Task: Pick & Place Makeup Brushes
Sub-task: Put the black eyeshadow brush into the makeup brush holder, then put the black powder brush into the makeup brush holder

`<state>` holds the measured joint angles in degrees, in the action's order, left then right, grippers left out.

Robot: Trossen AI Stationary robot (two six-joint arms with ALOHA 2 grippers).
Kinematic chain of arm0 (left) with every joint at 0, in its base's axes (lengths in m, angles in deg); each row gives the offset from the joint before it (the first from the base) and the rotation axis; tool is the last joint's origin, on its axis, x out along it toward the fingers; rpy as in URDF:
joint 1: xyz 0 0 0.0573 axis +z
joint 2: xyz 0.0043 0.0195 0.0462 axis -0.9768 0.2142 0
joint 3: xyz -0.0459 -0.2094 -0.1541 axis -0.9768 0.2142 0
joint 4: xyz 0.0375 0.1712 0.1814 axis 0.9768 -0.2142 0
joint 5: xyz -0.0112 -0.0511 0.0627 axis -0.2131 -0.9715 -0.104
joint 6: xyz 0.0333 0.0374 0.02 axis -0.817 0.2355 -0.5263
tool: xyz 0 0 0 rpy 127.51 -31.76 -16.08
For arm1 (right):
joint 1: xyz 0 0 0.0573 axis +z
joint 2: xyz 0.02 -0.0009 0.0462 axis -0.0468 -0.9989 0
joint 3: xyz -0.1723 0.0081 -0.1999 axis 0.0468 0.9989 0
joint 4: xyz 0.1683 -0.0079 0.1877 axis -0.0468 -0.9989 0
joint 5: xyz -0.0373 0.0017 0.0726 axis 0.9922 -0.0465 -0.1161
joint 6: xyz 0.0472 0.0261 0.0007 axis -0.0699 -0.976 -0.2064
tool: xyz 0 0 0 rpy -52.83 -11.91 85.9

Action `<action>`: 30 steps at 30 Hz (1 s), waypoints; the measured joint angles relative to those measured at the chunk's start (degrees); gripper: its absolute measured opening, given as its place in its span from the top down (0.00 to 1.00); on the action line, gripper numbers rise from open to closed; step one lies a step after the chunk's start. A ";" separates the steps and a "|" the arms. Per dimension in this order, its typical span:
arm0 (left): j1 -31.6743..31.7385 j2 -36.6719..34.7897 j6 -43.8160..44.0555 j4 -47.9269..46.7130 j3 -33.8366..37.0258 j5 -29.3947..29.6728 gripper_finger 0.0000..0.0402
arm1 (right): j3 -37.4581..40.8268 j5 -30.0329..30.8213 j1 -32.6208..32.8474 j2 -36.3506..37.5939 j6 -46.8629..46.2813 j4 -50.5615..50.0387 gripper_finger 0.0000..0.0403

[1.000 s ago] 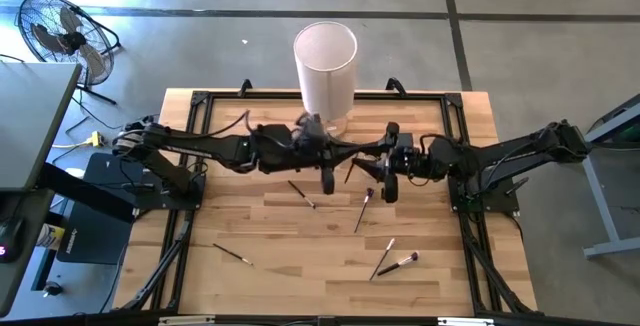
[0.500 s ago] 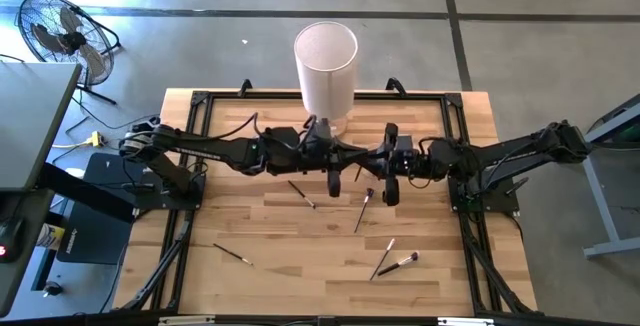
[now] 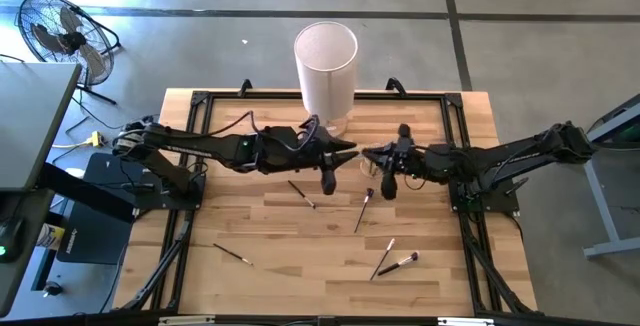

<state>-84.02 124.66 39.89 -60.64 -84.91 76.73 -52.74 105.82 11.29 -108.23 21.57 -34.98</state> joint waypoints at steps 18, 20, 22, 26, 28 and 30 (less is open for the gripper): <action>-0.02 -1.74 10.42 -12.77 -0.02 -6.34 0.77 | 24.50 -9.21 -17.00 -1.00 -1.77 23.12 0.91; -0.02 -1.72 10.58 -12.91 -0.02 -6.34 0.77 | 24.19 -10.21 -17.00 -1.77 -2.51 22.96 0.88; -0.02 -1.72 10.60 -12.70 -0.02 -6.34 0.77 | 23.72 -10.28 -16.98 -1.77 -3.07 22.46 0.85; -0.02 -1.72 11.62 -13.83 -0.02 -7.80 0.77 | 21.89 -10.27 -16.95 -0.24 -3.18 18.77 0.78; -0.02 -1.72 12.45 -15.93 -0.02 -8.42 0.77 | 19.92 -10.55 -16.36 1.62 -3.16 14.82 0.76; -0.04 -1.72 13.41 -19.59 -0.02 -8.30 0.77 | 16.55 -11.13 -15.24 4.07 -3.07 7.40 0.75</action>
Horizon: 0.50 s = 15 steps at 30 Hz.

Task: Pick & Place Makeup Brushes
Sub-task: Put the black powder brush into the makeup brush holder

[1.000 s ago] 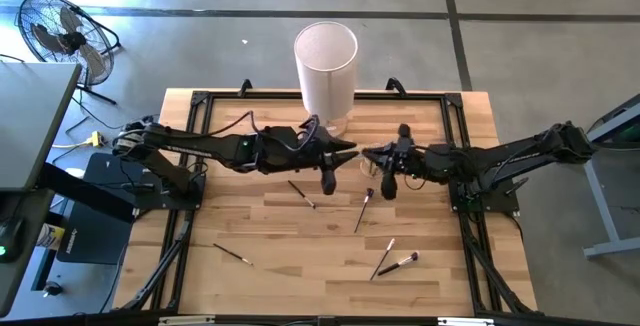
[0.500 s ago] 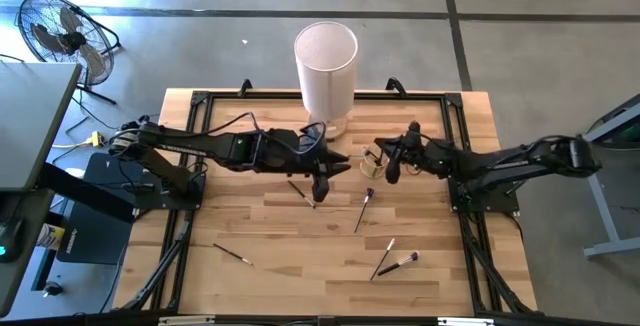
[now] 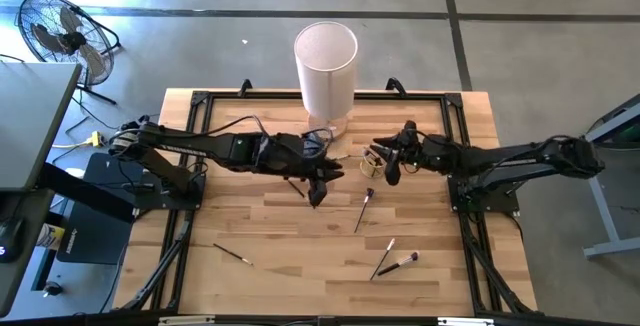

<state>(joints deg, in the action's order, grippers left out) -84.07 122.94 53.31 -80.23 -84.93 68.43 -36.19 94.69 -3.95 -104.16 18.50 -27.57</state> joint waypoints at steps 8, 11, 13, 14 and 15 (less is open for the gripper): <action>-0.69 0.00 3.20 -15.88 0.00 0.83 0.77 | -22.54 4.16 7.97 2.31 -20.46 -54.57 0.95; -1.37 0.02 3.37 -18.71 0.00 1.99 0.77 | -27.04 4.48 12.66 0.94 -30.01 -63.81 0.97; -1.62 1.03 3.38 -19.69 -0.04 3.14 0.77 | -27.80 6.30 15.88 -0.02 -36.72 -67.06 0.96; -1.63 1.83 3.27 -20.21 -0.07 3.79 0.77 | -27.71 7.39 17.46 -0.51 -39.79 -68.43 0.97; -1.80 2.49 3.15 -21.48 0.01 4.06 0.77 | -27.26 8.18 18.93 -1.06 -43.05 -69.28 0.98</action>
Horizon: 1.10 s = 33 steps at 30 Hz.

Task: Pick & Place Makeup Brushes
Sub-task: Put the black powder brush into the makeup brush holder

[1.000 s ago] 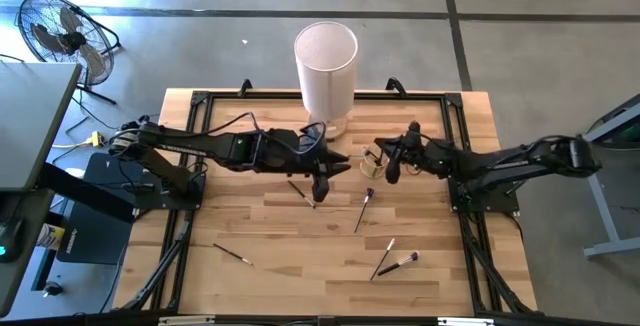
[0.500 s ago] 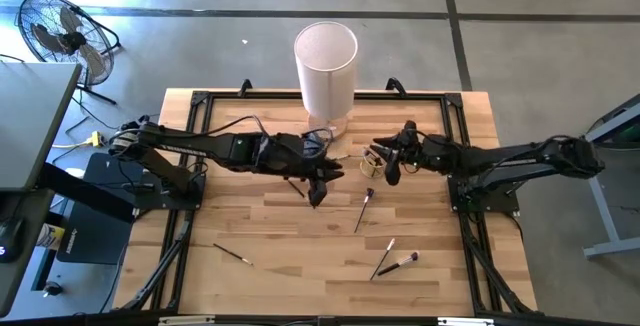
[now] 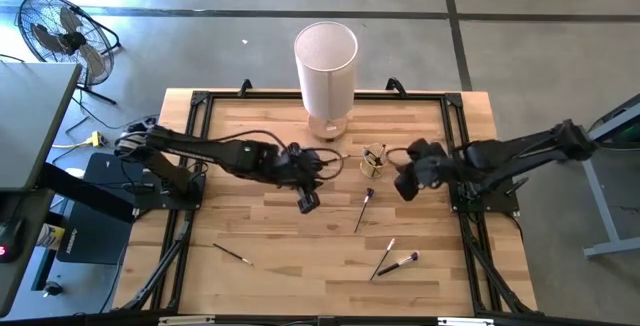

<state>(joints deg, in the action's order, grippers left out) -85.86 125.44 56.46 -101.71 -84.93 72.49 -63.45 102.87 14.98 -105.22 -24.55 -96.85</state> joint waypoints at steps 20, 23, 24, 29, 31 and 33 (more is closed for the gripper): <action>-1.56 0.94 -0.17 -2.90 8.08 2.20 0.77 | 9.76 -10.26 13.64 -14.09 -33.72 2.03 1.00; -1.53 0.92 0.28 -1.70 8.08 1.48 0.77 | 9.76 -13.56 13.64 -16.31 -35.87 2.07 1.00; -1.55 0.92 0.46 -1.78 8.08 1.44 0.77 | 9.76 -14.62 13.64 -16.93 -36.13 1.91 1.00; -1.55 0.92 5.40 -1.90 8.08 0.80 0.78 | 9.76 -16.56 13.65 -18.25 -36.38 0.28 1.00; -1.55 0.92 4.65 -1.85 8.08 0.16 0.81 | 9.76 -16.40 14.47 -18.25 -39.35 1.46 1.00; -1.55 0.92 2.49 -1.52 8.08 -0.01 0.87 | 9.76 -16.00 16.45 -18.25 -42.95 3.25 1.00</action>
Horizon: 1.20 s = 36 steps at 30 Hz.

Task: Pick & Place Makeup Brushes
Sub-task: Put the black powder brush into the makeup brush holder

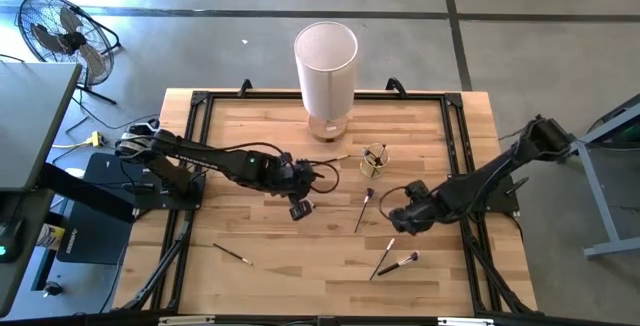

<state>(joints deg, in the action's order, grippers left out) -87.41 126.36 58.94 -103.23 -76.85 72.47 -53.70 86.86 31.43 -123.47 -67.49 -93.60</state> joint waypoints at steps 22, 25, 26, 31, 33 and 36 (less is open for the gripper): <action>0.02 -9.96 -12.61 16.48 25.05 -13.28 1.00 | -26.06 -21.20 14.56 -24.09 -33.84 -13.65 0.96; 0.02 -10.39 -16.86 15.89 25.29 -15.05 1.00 | -27.11 -21.40 13.91 -25.87 -35.19 -13.50 0.92; 0.02 -10.43 -18.04 16.20 25.17 -15.93 1.00 | -27.39 -21.41 13.46 -26.44 -35.47 -13.37 0.90; 0.04 -10.41 -21.84 15.67 25.18 -18.43 1.00 | -27.00 -20.43 11.14 -27.10 -35.64 -13.15 0.81; 0.04 -10.41 -22.79 15.31 25.18 -18.81 1.00 | -26.93 -19.98 10.25 -27.10 -35.55 -14.51 0.78; 0.04 -10.41 -23.95 15.38 25.18 -18.85 1.00 | -26.93 -19.95 9.29 -27.10 -35.60 -16.29 0.74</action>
<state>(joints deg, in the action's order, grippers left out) -87.37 115.95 34.99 -87.85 -51.67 53.62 -80.62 66.92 40.72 -150.58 -103.09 -109.89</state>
